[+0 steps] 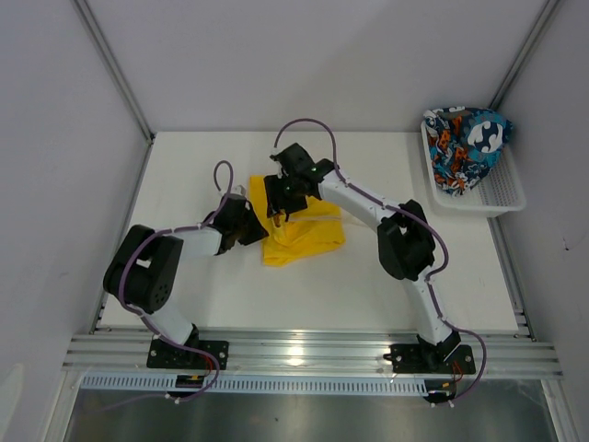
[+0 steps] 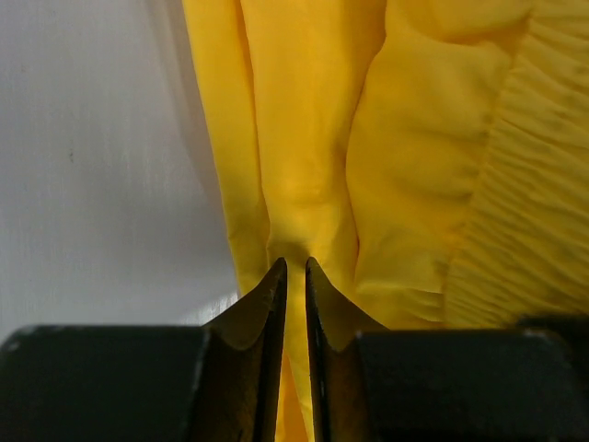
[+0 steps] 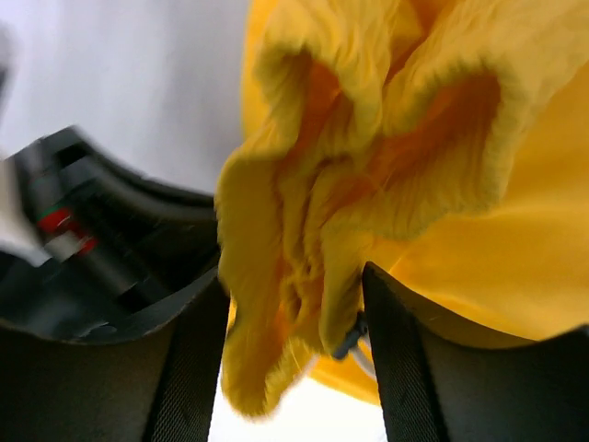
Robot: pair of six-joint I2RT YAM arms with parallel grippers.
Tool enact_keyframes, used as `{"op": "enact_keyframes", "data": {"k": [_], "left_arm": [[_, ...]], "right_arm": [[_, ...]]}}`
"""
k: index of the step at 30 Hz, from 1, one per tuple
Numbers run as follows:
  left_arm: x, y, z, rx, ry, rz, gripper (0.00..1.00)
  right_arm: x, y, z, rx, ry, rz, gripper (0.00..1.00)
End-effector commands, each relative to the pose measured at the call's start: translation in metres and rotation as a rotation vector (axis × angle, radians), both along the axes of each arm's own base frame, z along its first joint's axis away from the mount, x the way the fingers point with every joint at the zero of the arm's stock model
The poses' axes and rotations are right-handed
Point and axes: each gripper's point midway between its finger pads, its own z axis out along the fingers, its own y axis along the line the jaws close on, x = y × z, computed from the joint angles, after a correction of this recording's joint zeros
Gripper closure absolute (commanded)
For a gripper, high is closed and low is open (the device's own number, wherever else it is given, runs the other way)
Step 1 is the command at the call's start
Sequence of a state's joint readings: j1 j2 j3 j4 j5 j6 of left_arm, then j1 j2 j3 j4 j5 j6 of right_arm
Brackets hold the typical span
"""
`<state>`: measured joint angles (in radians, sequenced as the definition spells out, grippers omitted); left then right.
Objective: Fold and stack the shorts
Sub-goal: Fold the shorts
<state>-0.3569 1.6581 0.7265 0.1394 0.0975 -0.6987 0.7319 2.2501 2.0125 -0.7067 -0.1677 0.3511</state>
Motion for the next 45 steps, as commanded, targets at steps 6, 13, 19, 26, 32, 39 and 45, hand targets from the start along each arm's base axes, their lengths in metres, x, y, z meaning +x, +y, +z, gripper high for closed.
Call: {"op": "enact_keyframes", "data": {"k": [6, 13, 19, 26, 32, 39, 45], "left_arm": [[-0.043, 0.021, 0.006, 0.075, 0.083, -0.004, 0.82], [-0.069, 0.051, 0.036, 0.024, 0.018, 0.127, 0.90], [-0.059, 0.075, 0.100, 0.044, -0.131, 0.200, 0.90], [-0.024, 0.082, 0.118, 0.048, -0.132, 0.215, 0.90], [0.007, 0.084, 0.079, 0.014, -0.067, 0.231, 0.91], [0.032, 0.077, 0.036, 0.016, 0.011, 0.219, 0.95], [0.043, 0.080, 0.023, 0.049, 0.037, 0.229, 0.95]], "right_arm": [[-0.026, 0.013, 0.097, 0.517, 0.040, 0.122, 0.39], [-0.011, -0.011, 0.106, 0.659, 0.004, 0.115, 0.42], [-0.002, -0.006, 0.058, 0.548, 0.039, 0.030, 0.55], [-0.008, 0.021, 0.008, 0.370, 0.008, -0.033, 0.66], [-0.033, 0.053, -0.020, 0.296, 0.013, 0.028, 0.67], [-0.044, 0.056, -0.045, 0.141, -0.047, 0.035, 0.64], [-0.059, 0.064, -0.052, 0.081, -0.112, 0.124, 0.61]]}}
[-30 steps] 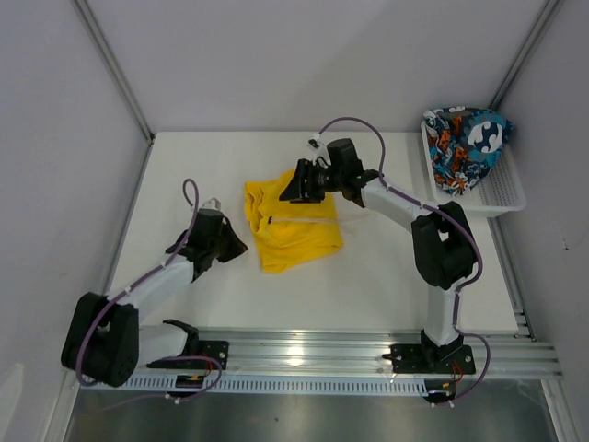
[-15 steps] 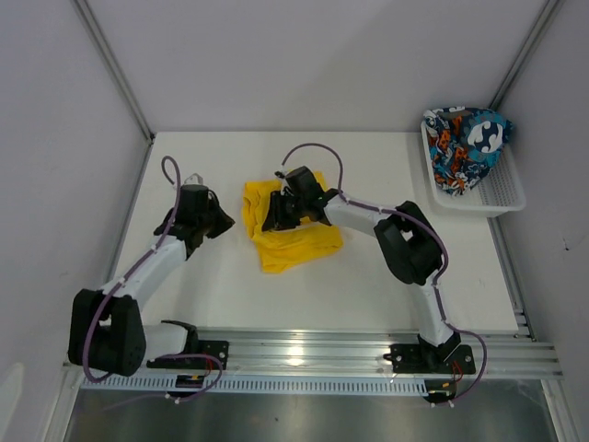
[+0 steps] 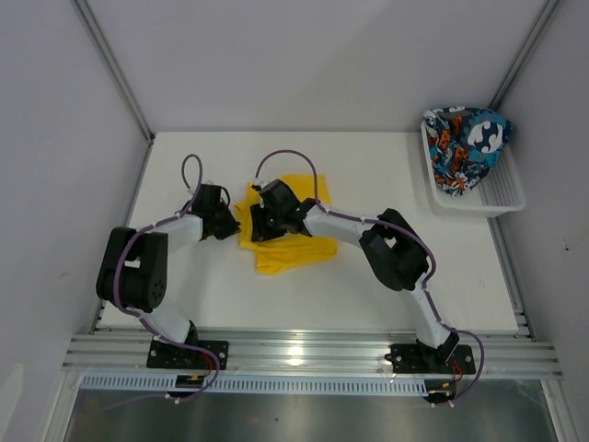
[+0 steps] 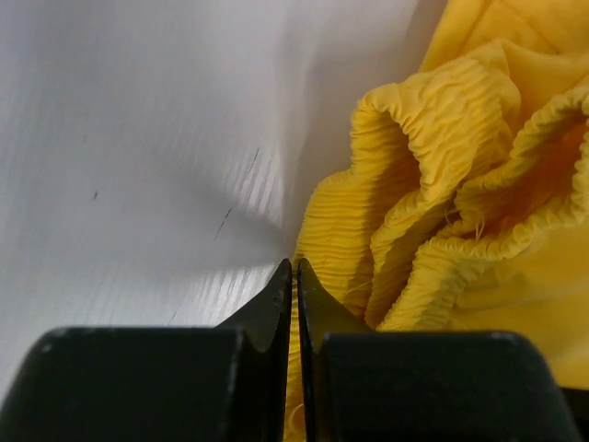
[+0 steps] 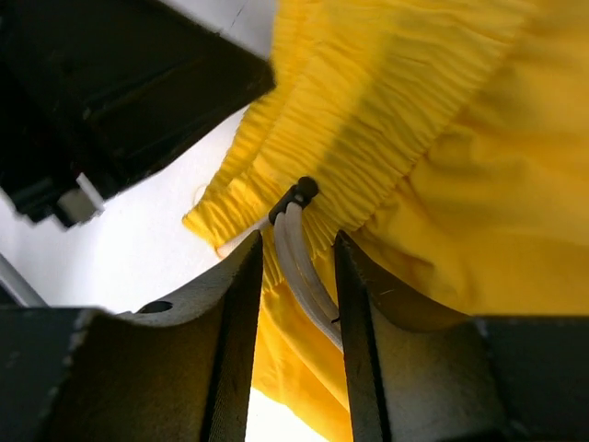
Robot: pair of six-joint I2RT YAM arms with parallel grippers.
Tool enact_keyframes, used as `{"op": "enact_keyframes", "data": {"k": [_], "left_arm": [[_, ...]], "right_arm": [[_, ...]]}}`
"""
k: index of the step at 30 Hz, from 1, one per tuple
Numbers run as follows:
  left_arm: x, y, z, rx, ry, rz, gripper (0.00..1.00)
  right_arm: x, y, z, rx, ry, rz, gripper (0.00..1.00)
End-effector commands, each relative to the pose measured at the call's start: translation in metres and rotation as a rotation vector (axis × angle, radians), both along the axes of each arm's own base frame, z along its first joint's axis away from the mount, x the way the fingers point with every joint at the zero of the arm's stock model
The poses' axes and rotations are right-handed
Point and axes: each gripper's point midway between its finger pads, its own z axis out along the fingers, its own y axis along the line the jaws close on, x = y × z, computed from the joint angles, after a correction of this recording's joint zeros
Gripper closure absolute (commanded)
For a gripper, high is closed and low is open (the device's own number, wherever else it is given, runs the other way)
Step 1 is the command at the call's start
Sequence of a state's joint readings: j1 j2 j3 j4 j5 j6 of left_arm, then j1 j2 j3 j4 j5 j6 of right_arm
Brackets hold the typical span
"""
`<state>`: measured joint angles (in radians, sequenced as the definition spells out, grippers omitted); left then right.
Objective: Fold and stack the shorts
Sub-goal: Fold the shorts
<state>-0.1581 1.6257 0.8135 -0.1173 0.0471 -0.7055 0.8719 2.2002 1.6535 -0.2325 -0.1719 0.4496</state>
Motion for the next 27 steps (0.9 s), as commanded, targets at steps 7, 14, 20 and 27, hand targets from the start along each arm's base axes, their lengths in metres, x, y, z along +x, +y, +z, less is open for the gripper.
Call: {"op": "enact_keyframes", "data": {"k": [7, 14, 20, 27], "left_arm": [[0.040, -0.006, 0.013, -0.012, -0.087, -0.015, 0.95], [0.042, -0.002, 0.022, 0.007, -0.105, -0.015, 0.96], [0.041, -0.004, 0.025, 0.001, -0.116, -0.021, 0.95], [0.044, -0.006, 0.019, -0.003, -0.113, -0.027, 0.95]], "right_arm": [[-0.013, 0.009, 0.011, -0.001, -0.101, 0.134, 0.58], [0.028, -0.008, 0.083, 0.181, -0.137, 0.047, 0.55], [0.061, -0.021, 0.080, 0.282, -0.084, 0.015, 0.53], [0.075, -0.002, 0.051, 0.435, 0.027, 0.032, 0.56]]}}
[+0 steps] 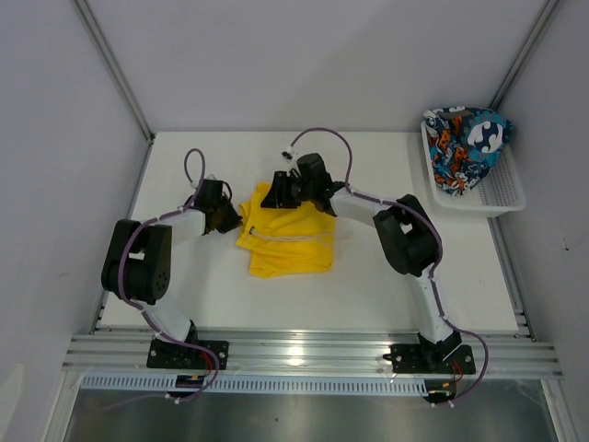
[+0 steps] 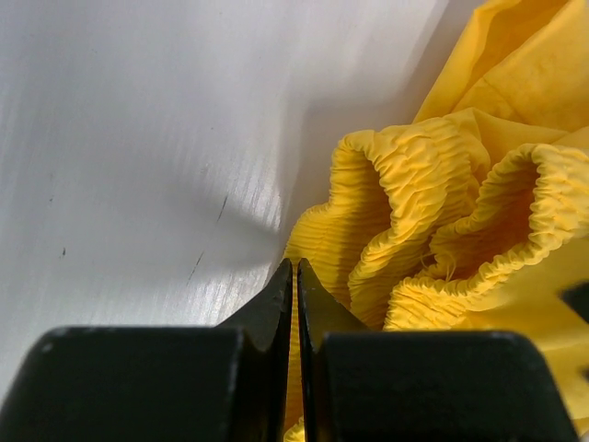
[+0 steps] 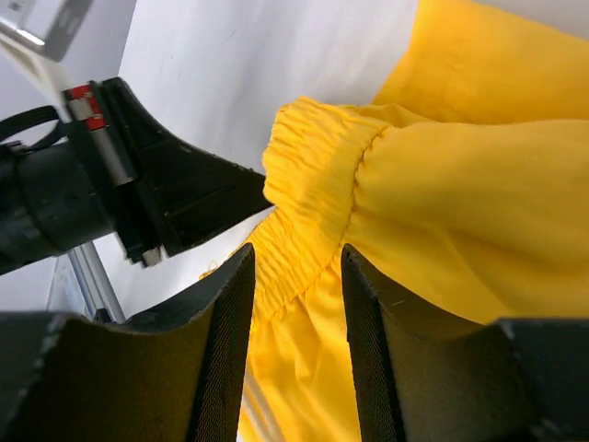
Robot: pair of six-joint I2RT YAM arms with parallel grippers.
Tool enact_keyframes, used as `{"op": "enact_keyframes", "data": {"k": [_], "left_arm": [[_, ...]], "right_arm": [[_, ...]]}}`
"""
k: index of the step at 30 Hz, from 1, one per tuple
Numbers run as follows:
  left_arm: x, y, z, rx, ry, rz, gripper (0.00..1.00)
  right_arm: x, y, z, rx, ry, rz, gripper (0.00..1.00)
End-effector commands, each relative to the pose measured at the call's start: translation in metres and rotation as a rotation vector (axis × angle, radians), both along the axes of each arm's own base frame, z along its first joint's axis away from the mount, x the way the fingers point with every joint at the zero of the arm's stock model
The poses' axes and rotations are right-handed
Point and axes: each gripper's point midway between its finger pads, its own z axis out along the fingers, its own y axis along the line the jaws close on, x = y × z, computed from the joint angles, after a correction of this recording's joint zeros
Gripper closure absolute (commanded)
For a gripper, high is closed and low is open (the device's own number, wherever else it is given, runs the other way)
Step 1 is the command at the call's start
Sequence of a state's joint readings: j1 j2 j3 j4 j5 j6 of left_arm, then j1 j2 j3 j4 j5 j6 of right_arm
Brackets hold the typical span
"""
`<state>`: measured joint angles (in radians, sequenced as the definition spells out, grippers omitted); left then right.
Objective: Fold and stack the shorts
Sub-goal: Fold the shorts
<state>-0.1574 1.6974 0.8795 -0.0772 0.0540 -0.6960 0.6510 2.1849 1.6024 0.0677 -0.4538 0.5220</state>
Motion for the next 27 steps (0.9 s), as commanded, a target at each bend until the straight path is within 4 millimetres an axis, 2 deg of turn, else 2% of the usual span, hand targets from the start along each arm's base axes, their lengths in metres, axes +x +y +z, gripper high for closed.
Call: {"op": "enact_keyframes", "data": {"k": [1, 4, 5, 10, 11, 14, 15, 17, 18, 20, 21, 24, 25, 27], "left_arm": [[0.019, -0.002, 0.016, -0.003, -0.075, -0.020, 0.95], [0.023, -0.003, 0.016, -0.006, -0.081, -0.024, 0.95], [0.024, -0.003, 0.015, -0.008, -0.079, -0.023, 0.95], [0.026, -0.007, 0.011, -0.020, -0.074, -0.033, 0.95], [0.026, -0.008, 0.011, -0.024, -0.073, -0.035, 0.95], [0.026, -0.008, 0.011, -0.027, -0.074, -0.037, 0.95], [0.026, -0.009, 0.011, -0.028, -0.076, -0.038, 0.95], [0.027, -0.009, 0.013, -0.028, -0.080, -0.039, 0.95], [0.027, -0.010, 0.013, -0.030, -0.080, -0.043, 0.95], [0.027, -0.011, 0.012, -0.034, -0.079, -0.053, 0.95], [0.032, -0.012, 0.016, -0.035, -0.088, -0.055, 0.95], [0.043, -0.015, 0.023, -0.031, -0.100, -0.080, 0.95], [0.048, -0.016, 0.028, -0.030, -0.108, -0.083, 0.95], [0.052, -0.017, 0.029, -0.021, -0.106, -0.104, 0.94]], "right_arm": [[-0.012, 0.034, -0.019, 0.094, 0.063, 0.088, 0.57], [-0.018, 0.044, -0.039, 0.058, 0.085, 0.098, 0.57], [-0.026, 0.050, -0.049, 0.049, 0.100, 0.113, 0.57], [-0.043, 0.060, -0.057, 0.112, 0.144, 0.156, 0.57], [-0.042, 0.062, -0.043, 0.147, 0.114, 0.164, 0.57], [-0.044, 0.057, -0.031, 0.176, 0.095, 0.165, 0.57], [-0.041, 0.056, -0.015, 0.196, 0.063, 0.167, 0.57], [-0.041, 0.052, -0.005, 0.202, 0.043, 0.166, 0.55], [-0.038, 0.048, 0.011, 0.217, 0.018, 0.164, 0.54], [-0.038, 0.042, 0.021, 0.224, 0.004, 0.162, 0.50], [-0.037, 0.038, 0.038, 0.239, -0.022, 0.161, 0.48], [-0.029, 0.020, 0.048, 0.230, -0.037, 0.129, 0.40], [-0.023, 0.011, 0.063, 0.235, -0.062, 0.111, 0.36], [-0.018, -0.005, 0.058, 0.168, -0.070, 0.082, 0.31]]}}
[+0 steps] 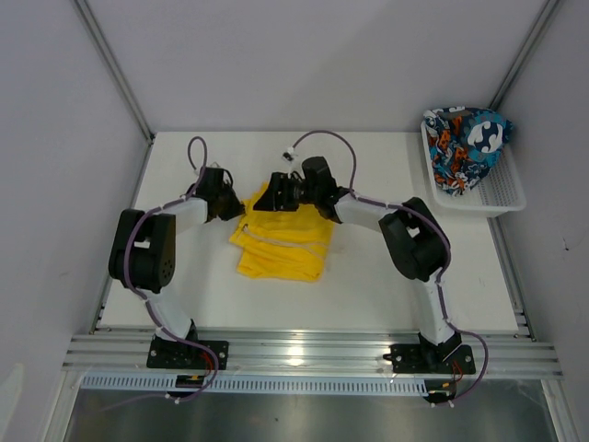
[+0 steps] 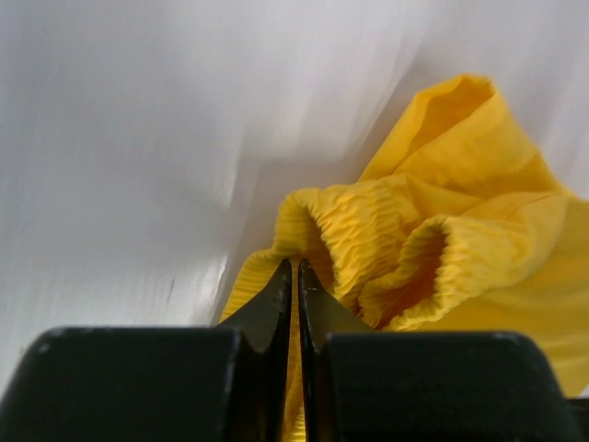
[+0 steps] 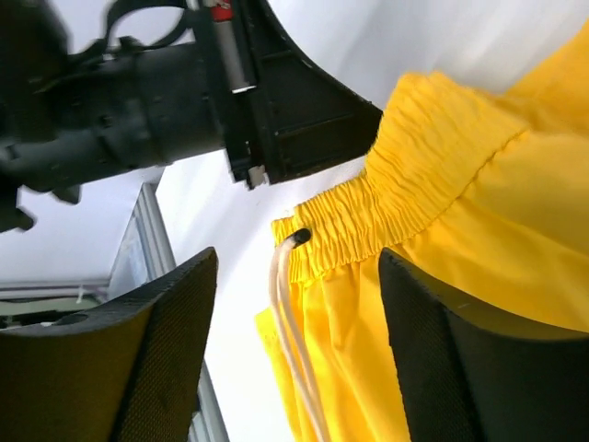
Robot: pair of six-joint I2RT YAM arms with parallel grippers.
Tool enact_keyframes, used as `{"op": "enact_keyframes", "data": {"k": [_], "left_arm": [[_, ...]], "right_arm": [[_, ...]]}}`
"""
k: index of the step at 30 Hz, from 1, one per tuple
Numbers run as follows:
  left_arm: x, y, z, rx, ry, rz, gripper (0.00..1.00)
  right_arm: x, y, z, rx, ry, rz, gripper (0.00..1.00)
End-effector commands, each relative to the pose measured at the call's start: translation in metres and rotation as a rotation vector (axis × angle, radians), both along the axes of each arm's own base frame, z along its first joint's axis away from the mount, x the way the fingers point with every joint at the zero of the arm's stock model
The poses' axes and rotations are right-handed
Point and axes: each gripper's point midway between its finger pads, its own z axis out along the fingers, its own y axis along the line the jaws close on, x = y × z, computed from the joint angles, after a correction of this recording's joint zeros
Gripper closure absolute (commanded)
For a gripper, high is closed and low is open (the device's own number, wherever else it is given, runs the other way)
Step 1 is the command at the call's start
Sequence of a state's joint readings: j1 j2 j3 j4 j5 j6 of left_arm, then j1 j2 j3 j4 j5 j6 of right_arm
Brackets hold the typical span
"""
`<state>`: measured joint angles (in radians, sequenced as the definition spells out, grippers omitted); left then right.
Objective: Fold and stack the shorts
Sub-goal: Fold the shorts
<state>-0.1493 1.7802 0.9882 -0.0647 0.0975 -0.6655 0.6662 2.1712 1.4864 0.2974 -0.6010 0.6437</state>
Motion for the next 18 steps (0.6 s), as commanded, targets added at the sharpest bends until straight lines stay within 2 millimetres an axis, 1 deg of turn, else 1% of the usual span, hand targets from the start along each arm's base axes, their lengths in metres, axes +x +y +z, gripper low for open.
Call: {"op": "enact_keyframes", "data": {"k": [1, 2, 3, 4, 5, 6, 7, 8, 9, 10, 11, 12, 13, 14, 15, 16, 17, 18], "left_arm": [[0.031, -0.009, 0.032, 0.004, -0.094, -0.060, 0.93], [0.033, -0.009, 0.035, 0.014, -0.097, -0.069, 0.91], [0.032, -0.008, 0.037, 0.024, -0.090, -0.071, 0.85], [0.040, -0.007, 0.049, 0.033, -0.120, -0.075, 0.81], [0.041, -0.006, 0.051, 0.040, -0.125, -0.077, 0.72], [0.047, -0.009, 0.062, 0.034, -0.158, -0.089, 0.68], [0.051, -0.012, 0.068, 0.030, -0.178, -0.114, 0.65], [0.052, -0.019, 0.070, 0.004, -0.182, -0.145, 0.63], [0.056, -0.022, 0.076, -0.005, -0.182, -0.156, 0.60], [0.057, -0.023, 0.073, -0.005, -0.162, -0.158, 0.59], [0.065, -0.020, 0.084, 0.008, -0.177, -0.138, 0.57], [0.059, -0.016, 0.079, 0.023, -0.143, -0.123, 0.56], [0.058, -0.013, 0.090, 0.027, -0.157, -0.106, 0.56], [0.051, -0.010, 0.086, 0.035, -0.145, -0.096, 0.51], [0.048, -0.007, 0.091, 0.041, -0.150, -0.080, 0.48], [0.044, -0.007, 0.097, 0.031, -0.157, -0.070, 0.45], [0.036, -0.006, 0.107, 0.024, -0.175, -0.064, 0.35], [0.025, -0.007, 0.104, 0.012, -0.164, -0.070, 0.31]], "right_arm": [[0.020, -0.033, 0.057, -0.014, -0.145, -0.071, 0.26], [0.024, -0.047, 0.052, -0.055, -0.133, -0.095, 0.24], [0.028, -0.056, 0.052, -0.077, -0.159, -0.103, 0.20], [0.030, -0.065, 0.051, -0.094, -0.160, -0.115, 0.19], [0.037, -0.082, 0.052, -0.121, -0.151, -0.145, 0.17], [0.041, -0.091, 0.049, -0.139, -0.148, -0.158, 0.14], [0.046, -0.100, 0.048, -0.156, -0.160, -0.162, 0.14], [0.046, -0.110, 0.040, -0.187, -0.128, -0.170, 0.14], [0.054, -0.125, 0.036, -0.208, -0.112, -0.198, 0.14], [0.055, -0.134, 0.028, -0.242, -0.106, -0.198, 0.14], [0.058, -0.141, 0.025, -0.266, -0.111, -0.207, 0.14], [0.060, -0.147, 0.021, -0.297, -0.116, -0.216, 0.14], [0.057, -0.153, 0.011, -0.352, -0.098, -0.210, 0.13], [0.063, -0.157, 0.013, -0.392, -0.151, -0.200, 0.14], [0.070, -0.165, 0.001, -0.454, -0.159, -0.225, 0.13], [0.070, -0.171, -0.010, -0.504, -0.146, -0.219, 0.13], [0.077, -0.173, -0.009, -0.533, -0.179, -0.209, 0.14], [0.080, -0.178, -0.026, -0.580, -0.155, -0.212, 0.15]]}}
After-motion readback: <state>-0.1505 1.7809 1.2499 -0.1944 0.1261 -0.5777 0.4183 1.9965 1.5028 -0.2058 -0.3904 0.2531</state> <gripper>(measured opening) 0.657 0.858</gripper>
